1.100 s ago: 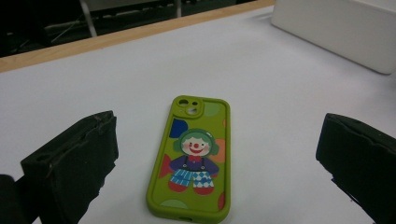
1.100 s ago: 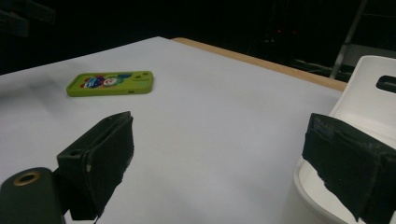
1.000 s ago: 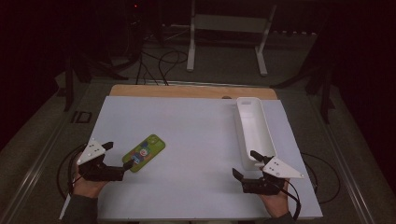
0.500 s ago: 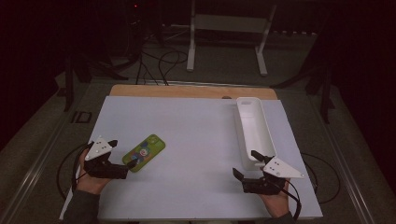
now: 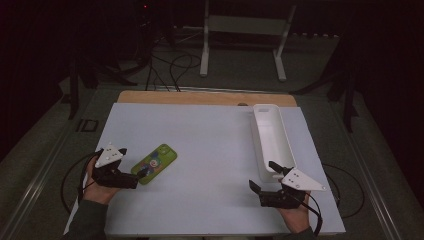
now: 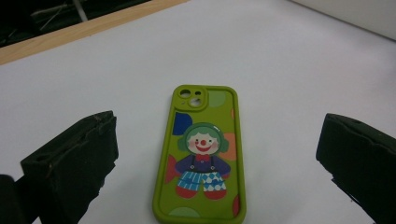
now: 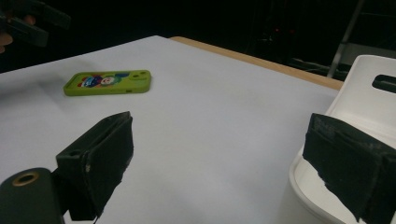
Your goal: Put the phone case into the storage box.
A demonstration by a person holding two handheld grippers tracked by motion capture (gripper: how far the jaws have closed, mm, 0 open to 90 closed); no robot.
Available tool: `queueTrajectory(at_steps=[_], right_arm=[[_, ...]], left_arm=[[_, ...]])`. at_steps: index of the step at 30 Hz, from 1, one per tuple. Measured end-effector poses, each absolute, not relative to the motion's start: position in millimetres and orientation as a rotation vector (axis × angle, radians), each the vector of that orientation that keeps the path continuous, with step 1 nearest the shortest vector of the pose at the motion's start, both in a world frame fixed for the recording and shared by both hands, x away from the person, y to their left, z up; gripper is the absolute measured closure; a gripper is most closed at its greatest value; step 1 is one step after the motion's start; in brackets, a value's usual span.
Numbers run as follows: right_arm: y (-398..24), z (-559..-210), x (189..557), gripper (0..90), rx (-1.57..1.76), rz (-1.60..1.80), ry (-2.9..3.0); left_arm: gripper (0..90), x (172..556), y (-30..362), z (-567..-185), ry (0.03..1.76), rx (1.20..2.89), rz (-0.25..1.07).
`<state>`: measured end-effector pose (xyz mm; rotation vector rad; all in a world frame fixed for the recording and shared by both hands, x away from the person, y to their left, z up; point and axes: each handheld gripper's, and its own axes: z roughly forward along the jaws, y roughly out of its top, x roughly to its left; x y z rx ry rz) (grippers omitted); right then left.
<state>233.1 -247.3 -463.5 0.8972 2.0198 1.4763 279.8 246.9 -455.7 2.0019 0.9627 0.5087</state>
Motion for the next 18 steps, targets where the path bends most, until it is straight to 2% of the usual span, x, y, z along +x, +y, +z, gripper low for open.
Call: queueTrajectory(at_steps=[18], right_arm=[[-247,-463,233,8.3,0.895,1.474,2.018]], left_arm=[[0.0,296,240,-460,0.976,2.094,0.481]])
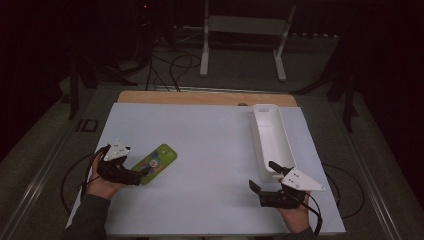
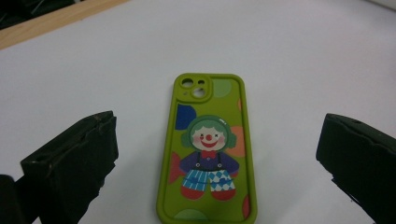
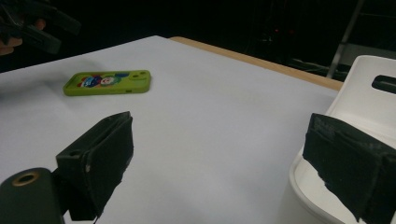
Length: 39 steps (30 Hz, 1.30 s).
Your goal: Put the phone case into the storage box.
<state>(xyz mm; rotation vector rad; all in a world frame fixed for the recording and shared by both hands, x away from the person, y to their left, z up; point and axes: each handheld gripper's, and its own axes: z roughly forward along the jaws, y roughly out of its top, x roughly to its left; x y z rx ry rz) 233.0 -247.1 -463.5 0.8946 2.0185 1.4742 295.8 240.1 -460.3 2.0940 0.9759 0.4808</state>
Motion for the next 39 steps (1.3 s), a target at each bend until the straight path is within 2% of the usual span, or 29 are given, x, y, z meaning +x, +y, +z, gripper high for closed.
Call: queueTrajectory(at_steps=[39], right_arm=[[-249,-461,236,8.3,0.899,1.475,2.009]], left_arm=[[0.0,320,220,-480,1.045,2.301,0.435]])
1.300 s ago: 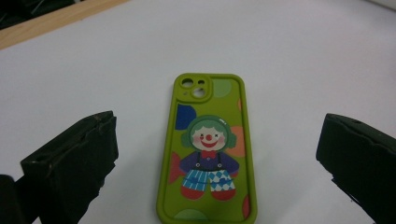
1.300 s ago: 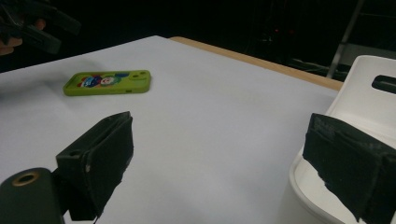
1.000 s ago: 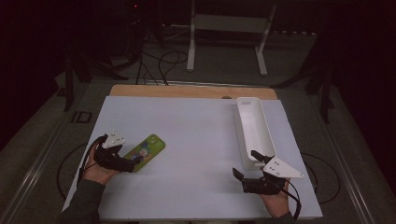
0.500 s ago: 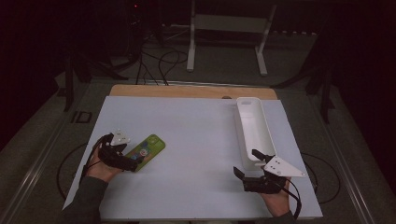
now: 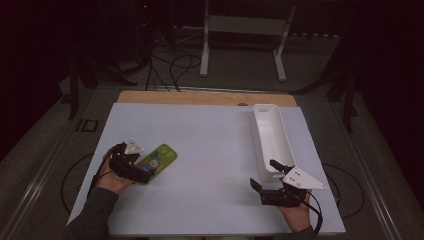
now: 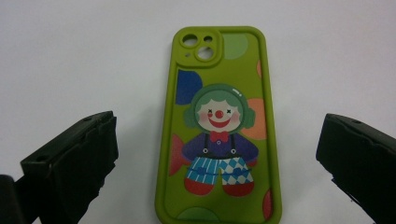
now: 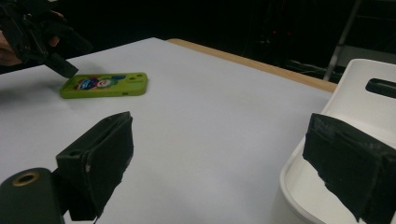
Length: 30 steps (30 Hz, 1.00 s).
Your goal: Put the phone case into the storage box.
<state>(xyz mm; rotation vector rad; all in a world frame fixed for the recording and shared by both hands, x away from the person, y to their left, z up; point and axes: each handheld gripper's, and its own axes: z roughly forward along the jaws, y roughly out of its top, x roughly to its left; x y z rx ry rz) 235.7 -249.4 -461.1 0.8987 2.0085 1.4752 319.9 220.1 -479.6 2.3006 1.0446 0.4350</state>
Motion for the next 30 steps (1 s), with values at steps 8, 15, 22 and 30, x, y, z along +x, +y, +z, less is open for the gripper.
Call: queueTrajectory(at_steps=[8,15,22,30], right_arm=[[-250,-461,236,8.3,0.900,1.475,2.003],[-250,-461,236,8.3,0.897,1.473,2.003],[-250,-461,236,8.3,0.901,1.472,2.001],[-250,-461,236,8.3,0.897,1.466,2.005]], left_arm=[[0.0,322,218,-482,1.064,2.313,0.423],[0.0,324,216,-486,1.077,2.331,0.403],[0.0,326,213,-490,1.091,2.352,0.402],[0.0,328,210,-494,1.101,2.375,0.380]])
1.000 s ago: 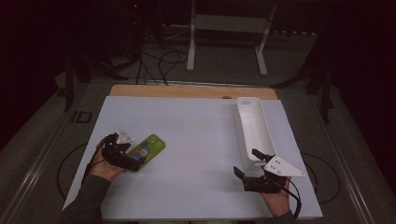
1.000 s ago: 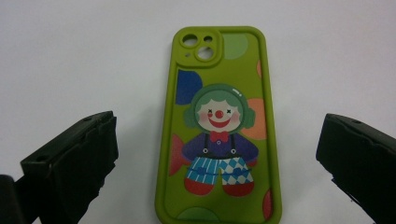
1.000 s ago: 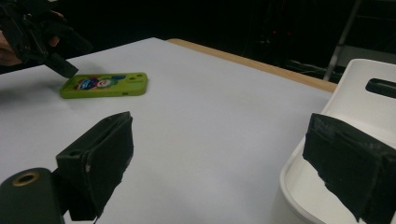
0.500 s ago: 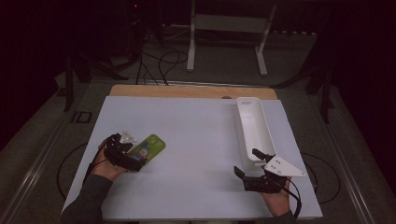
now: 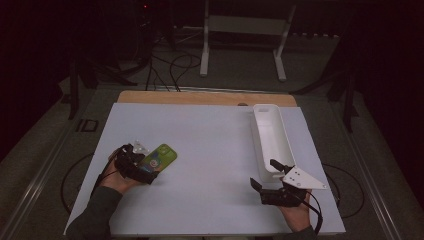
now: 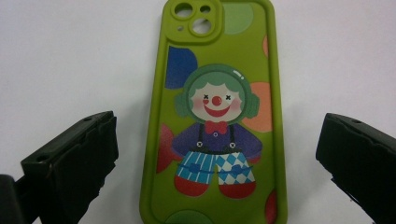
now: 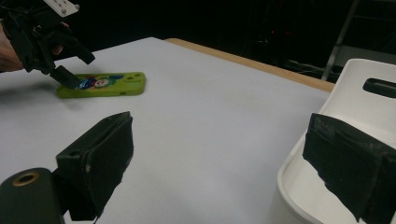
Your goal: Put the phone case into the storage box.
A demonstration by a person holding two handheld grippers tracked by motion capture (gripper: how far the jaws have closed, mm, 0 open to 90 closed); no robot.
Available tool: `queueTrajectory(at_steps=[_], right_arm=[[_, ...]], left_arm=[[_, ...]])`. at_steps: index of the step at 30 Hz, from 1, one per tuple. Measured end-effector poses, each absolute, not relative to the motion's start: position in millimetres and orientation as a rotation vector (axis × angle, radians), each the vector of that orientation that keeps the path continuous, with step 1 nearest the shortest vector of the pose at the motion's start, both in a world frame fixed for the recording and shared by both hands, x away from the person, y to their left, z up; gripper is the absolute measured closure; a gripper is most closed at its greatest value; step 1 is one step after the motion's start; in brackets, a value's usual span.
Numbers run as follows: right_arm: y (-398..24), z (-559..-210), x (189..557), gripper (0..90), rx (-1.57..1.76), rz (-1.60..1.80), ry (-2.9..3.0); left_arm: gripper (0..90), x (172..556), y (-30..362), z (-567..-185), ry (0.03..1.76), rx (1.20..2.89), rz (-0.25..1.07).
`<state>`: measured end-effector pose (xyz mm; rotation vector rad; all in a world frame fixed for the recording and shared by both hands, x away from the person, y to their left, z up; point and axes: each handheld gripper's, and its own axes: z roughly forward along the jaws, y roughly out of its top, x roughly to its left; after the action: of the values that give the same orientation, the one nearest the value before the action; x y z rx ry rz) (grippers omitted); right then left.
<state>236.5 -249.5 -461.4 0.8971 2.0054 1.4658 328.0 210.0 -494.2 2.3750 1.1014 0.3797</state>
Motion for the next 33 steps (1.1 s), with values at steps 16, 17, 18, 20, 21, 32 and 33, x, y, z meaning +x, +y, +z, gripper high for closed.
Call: queueTrajectory(at_steps=[16,17,18,20,21,32,33], right_arm=[[-249,-461,236,8.3,0.902,1.474,2.002],[-249,-461,236,8.3,0.901,1.473,2.001],[-249,-461,236,8.3,0.901,1.473,2.001],[-249,-461,236,8.3,0.902,1.472,2.001],[-249,-461,236,8.3,0.902,1.472,2.000],[-249,-461,236,8.3,0.900,1.470,2.002],[-249,-461,236,8.3,0.900,1.470,2.001]], left_arm=[[3.0,331,206,-502,1.123,2.432,0.352],[3.3,332,206,-503,1.122,2.434,0.348],[3.6,332,207,-503,1.123,2.434,0.348],[4.0,332,207,-503,1.123,2.429,0.340],[4.1,333,207,-503,1.124,2.431,0.341],[5.4,337,207,-508,1.155,2.453,0.323],[6.1,337,207,-509,1.157,2.456,0.323]])
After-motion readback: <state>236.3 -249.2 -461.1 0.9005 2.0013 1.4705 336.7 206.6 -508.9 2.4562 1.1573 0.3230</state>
